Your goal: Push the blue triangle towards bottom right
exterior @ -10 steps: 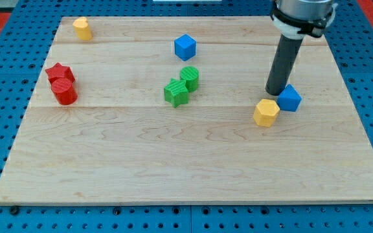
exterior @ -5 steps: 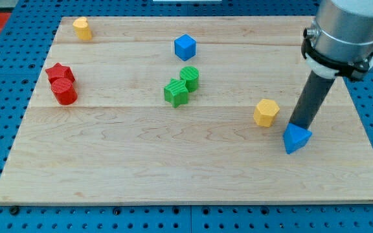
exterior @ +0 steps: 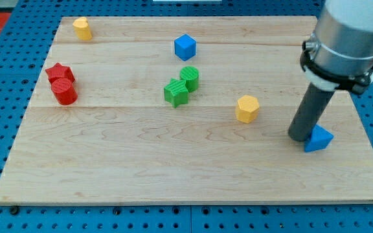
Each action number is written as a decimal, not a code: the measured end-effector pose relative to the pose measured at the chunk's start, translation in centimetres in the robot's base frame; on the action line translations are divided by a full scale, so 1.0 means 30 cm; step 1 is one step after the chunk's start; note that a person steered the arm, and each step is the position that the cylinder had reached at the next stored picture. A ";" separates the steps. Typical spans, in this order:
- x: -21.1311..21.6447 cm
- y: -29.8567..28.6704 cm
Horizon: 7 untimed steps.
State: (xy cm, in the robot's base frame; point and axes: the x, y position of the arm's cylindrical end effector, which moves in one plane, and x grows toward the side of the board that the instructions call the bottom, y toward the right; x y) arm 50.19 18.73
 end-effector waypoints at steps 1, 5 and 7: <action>-0.037 0.060; 0.033 0.185; 0.080 -0.047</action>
